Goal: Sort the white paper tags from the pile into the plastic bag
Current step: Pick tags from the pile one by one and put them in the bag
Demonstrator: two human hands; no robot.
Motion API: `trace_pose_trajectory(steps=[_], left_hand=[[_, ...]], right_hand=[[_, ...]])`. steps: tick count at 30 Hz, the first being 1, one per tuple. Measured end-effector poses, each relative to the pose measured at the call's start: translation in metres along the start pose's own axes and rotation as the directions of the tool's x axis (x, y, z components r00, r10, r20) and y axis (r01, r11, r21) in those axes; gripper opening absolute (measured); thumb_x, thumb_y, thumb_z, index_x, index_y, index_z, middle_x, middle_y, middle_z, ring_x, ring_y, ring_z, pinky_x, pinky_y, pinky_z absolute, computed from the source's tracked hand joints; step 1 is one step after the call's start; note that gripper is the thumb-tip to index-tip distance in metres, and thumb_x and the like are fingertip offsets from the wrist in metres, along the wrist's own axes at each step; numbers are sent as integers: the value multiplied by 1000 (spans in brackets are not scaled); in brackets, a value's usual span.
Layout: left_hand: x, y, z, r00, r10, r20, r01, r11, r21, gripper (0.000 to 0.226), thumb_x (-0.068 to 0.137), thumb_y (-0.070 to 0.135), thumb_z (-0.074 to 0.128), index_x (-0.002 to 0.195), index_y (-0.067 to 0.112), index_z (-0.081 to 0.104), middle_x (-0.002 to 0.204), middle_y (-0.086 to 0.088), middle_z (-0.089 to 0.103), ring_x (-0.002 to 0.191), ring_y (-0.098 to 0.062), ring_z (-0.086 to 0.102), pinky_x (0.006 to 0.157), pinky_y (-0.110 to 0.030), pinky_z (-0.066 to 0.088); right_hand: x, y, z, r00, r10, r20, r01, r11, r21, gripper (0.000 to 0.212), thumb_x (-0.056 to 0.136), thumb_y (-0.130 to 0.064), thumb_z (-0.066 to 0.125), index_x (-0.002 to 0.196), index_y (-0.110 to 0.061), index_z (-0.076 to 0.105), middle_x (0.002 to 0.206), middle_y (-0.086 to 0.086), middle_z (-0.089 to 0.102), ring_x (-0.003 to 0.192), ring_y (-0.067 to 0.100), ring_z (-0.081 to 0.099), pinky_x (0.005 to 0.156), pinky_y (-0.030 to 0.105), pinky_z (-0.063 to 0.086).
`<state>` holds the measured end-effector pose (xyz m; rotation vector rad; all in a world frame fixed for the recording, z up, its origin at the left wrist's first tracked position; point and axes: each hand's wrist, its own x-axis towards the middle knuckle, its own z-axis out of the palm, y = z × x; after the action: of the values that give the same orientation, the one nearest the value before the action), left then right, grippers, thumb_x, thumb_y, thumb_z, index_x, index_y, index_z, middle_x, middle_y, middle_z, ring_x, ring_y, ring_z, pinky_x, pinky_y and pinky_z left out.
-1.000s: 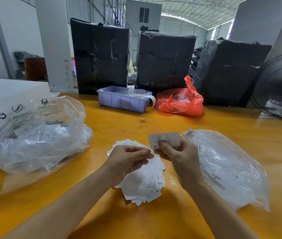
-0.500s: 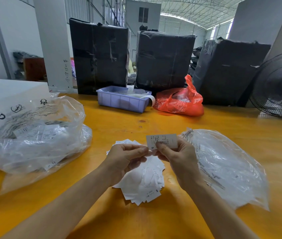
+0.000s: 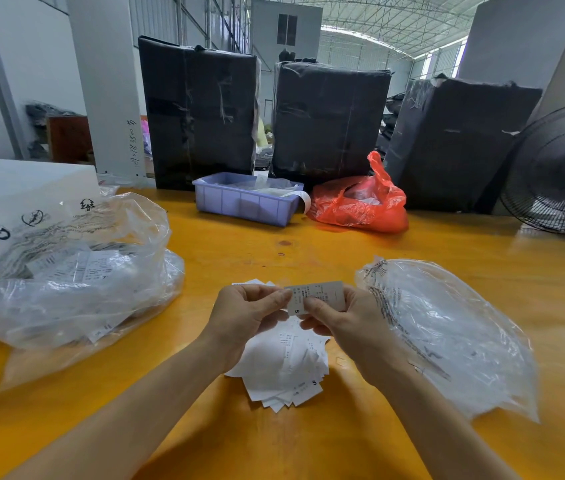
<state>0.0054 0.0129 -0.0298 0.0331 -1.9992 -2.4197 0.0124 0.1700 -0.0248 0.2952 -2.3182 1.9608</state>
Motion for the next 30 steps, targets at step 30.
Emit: trace_pose_trajectory(steps=[30], left_hand=[[0,-1,-1,997,-43,66,42,999,12,9,83,10,67,88,4,72,77,-7,75,60,-7,67,56,-15,52]], right_hand=[[1,-3,-3,991,-100,-84,93,992,-89,6,87,-5,64,84,-10,63,80,8,70,60,6,66,53,14,48]])
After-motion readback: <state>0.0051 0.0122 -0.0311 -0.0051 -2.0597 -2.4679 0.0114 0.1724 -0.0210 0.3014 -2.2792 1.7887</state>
